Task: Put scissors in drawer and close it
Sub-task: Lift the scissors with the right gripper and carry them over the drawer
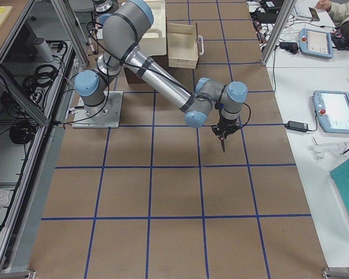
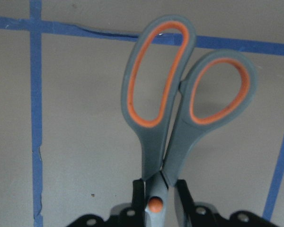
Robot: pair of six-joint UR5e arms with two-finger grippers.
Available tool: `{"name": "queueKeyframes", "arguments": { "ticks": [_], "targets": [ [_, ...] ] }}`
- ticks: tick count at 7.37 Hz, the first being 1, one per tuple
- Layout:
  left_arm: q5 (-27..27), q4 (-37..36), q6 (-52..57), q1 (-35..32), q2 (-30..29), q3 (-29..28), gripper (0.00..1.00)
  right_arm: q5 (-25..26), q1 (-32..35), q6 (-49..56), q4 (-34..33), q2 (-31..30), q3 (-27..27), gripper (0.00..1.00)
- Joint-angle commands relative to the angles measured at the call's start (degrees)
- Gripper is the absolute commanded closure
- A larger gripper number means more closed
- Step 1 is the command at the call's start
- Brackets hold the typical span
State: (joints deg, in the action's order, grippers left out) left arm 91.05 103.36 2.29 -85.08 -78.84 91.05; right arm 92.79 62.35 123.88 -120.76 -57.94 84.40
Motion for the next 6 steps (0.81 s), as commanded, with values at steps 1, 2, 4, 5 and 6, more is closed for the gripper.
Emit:
{"name": "queueKeyframes", "arguments": {
  "ticks": [1, 2, 4, 5, 6],
  "targets": [
    [-0.09, -0.09, -0.09, 0.00, 0.00, 0.00, 0.00, -3.30, 0.14, -0.73, 6.71, -7.23, -0.02, 1.00],
    [-0.09, -0.09, 0.00, 0.00, 0.00, 0.00, 0.00, -5.75, 0.23, -4.83, 12.95, -11.10, -0.02, 1.00],
    [-1.13, -0.70, -0.09, 0.78, 0.00, 0.09, 0.00, -6.39, 5.30, -8.81, 17.74, -16.91, -0.11, 1.00],
    [-1.23, -1.05, -0.09, 1.23, -0.26, 0.18, 0.00, -7.96, 7.07, -12.83, 20.80, -20.07, -0.11, 1.00],
    [-1.14, -1.32, 0.43, 1.23, -1.05, 0.09, 0.00, -9.63, 8.56, -15.22, 23.96, -21.76, -0.11, 1.00]
  ]
}}
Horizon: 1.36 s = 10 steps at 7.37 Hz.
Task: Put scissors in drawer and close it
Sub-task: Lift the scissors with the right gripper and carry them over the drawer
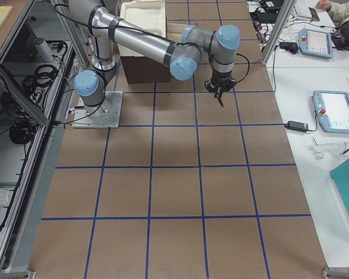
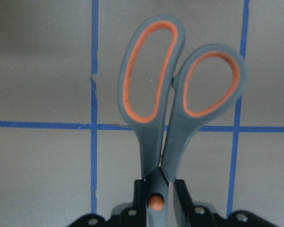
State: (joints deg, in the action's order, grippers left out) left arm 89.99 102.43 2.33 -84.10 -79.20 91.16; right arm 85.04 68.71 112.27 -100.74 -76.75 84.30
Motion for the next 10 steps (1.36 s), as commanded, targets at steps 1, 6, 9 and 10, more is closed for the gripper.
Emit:
{"name": "queueKeyframes", "arguments": {
  "ticks": [1, 6, 9, 10],
  "targets": [
    [-0.17, -1.96, -0.04, 0.25, -0.69, -0.02, 0.00, -1.98, 4.75, -4.16, 4.23, -4.10, -0.01, 1.00],
    [0.10, -1.71, -0.13, 0.34, 0.62, -1.34, 0.00, -0.31, 19.76, -19.77, 4.41, -5.34, 0.07, 1.00],
    [0.27, -0.39, -0.13, 0.34, 0.54, -1.34, 0.00, -0.75, 32.34, -32.88, 4.41, -5.17, 0.16, 1.00],
    [0.80, 1.44, -0.13, 0.34, 0.80, -1.34, 0.00, -0.84, 34.46, -33.17, 4.41, -4.82, 0.42, 1.00]
  ]
}}
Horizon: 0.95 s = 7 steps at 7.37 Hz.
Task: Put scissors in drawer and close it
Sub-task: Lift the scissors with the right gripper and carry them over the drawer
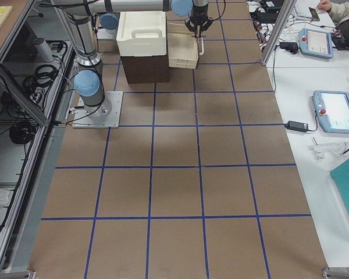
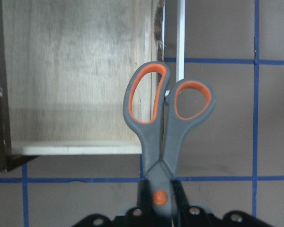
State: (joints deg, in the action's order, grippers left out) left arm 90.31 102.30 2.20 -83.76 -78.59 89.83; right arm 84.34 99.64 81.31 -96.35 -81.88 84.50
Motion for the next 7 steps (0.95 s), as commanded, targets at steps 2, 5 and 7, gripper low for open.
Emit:
{"name": "queueKeyframes", "arguments": {
  "ticks": [2, 5, 7],
  "targets": [
    [0.39, 2.03, 0.00, -0.09, 0.36, 0.00, 0.00, -6.27, 4.34, -2.39, 3.35, 0.41, 1.54, 1.00],
    [0.39, 3.08, 0.00, -0.17, 0.63, 0.00, 0.00, -6.82, 4.34, -2.21, 2.48, 2.77, 4.45, 1.00],
    [0.39, 3.17, 0.00, -0.09, 0.71, 0.09, 0.00, -10.58, 4.43, -2.30, 1.70, 4.18, 4.54, 1.00]
  ]
}}
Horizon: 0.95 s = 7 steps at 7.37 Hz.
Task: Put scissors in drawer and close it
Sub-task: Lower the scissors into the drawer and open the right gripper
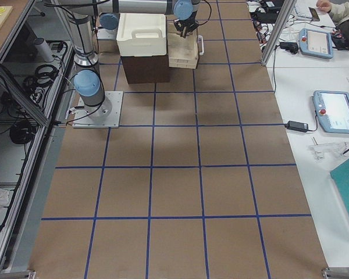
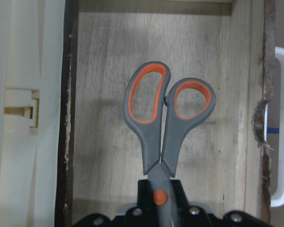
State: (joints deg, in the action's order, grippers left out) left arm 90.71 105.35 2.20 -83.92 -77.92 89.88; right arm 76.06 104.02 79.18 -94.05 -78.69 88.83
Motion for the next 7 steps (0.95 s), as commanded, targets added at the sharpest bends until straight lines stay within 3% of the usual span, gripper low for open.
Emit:
{"name": "queueKeyframes", "arguments": {
  "ticks": [1, 3, 4, 5, 6, 7],
  "targets": [
    [-0.01, 0.11, 0.00, 0.07, 0.05, 0.03, 0.00, -2.41, 0.04, 0.01, -0.95, 1.87, 0.20, 1.00],
    [-0.01, 0.11, 0.00, -0.01, 0.05, 0.03, 0.00, -2.41, 0.13, -0.08, -1.22, 2.58, 0.20, 1.00],
    [-0.01, 0.46, 0.09, 0.16, 0.05, -0.14, 0.00, -2.41, 0.13, -0.08, -1.22, 2.84, 0.29, 0.81],
    [-0.09, 0.29, 0.09, 0.16, 0.05, -0.14, 0.00, -2.50, 0.13, -0.25, -1.40, 2.93, 0.29, 0.50],
    [-0.27, -0.06, -0.09, 0.33, -0.12, -0.14, 0.00, -2.85, 0.13, -0.60, -1.57, 2.93, 0.29, 0.02],
    [-0.10, -0.06, -0.87, 0.77, -0.65, -0.14, 0.00, -4.16, 0.13, -1.83, -1.66, 2.93, 0.20, 0.00]
  ]
}}
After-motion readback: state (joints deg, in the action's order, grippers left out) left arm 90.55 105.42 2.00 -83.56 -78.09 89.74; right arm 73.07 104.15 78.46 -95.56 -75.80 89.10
